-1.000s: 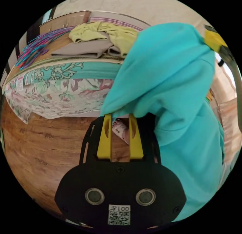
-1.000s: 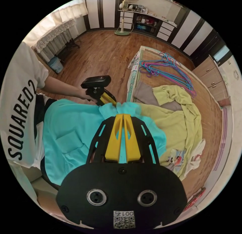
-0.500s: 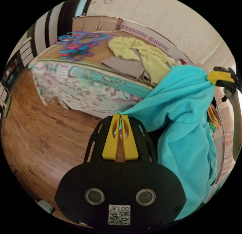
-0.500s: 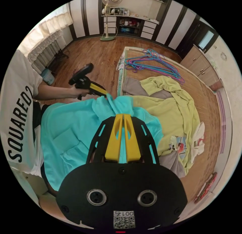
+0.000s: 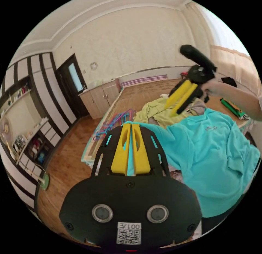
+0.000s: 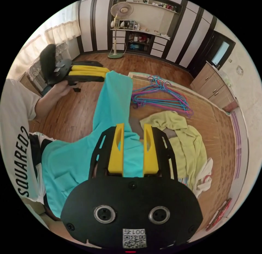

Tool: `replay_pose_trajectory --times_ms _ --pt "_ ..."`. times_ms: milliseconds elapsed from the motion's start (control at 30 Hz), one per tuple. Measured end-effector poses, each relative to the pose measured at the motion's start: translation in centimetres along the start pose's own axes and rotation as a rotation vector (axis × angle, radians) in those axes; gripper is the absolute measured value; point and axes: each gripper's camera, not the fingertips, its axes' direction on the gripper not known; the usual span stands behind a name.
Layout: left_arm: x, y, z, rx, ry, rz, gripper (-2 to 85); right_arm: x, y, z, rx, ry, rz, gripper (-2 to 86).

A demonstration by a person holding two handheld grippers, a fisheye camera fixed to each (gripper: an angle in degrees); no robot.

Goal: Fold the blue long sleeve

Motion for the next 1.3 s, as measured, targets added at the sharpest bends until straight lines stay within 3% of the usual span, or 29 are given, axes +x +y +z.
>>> replay_pose_trajectory --times_ms 133,200,367,600,667,733,867,1000,1133,1300 --pt "3.5 -1.9 -2.3 0.049 0.003 0.166 -1.0 4.4 -4.7 1.8 -0.001 0.024 0.051 7.0" --pt "5.5 -1.6 -2.5 0.058 0.035 0.206 -1.0 5.8 -6.2 3.3 -0.029 -0.064 0.037 7.5" --pt "11.4 -0.4 -2.0 0.032 0.096 0.254 -1.0 8.2 -7.4 11.5 -0.162 -0.423 0.047 9.8" --pt "15.0 -1.0 -0.1 0.009 0.229 0.274 -1.0 9.6 -6.7 17.2 -0.081 -0.808 0.035 3.6" --pt "14.9 -1.2 1.1 -0.018 0.278 0.244 -1.0 10.2 -6.7 17.1 0.033 -0.956 0.009 2.3" --pt "14.6 -1.2 1.8 -0.039 0.293 0.227 -1.0 10.6 -7.0 16.4 0.078 -0.949 0.018 1.9" --pt "14.4 -1.6 1.8 -0.029 0.313 0.221 -1.0 9.1 -8.8 14.5 -0.069 -0.669 -0.094 2.7" --pt "16.4 -2.7 1.5 0.002 0.357 0.299 -1.0 6.5 -11.0 13.9 -0.178 -0.749 -0.224 6.7" --pt "20.3 -3.4 2.3 0.015 0.379 0.427 -1.0 0.5 -13.2 14.8 -0.391 -0.623 -0.454 10.8" --pt "23.2 -3.4 4.0 -0.001 0.398 0.514 -1.0 -6.0 -14.3 15.8 -0.529 -0.779 -0.653 11.8"
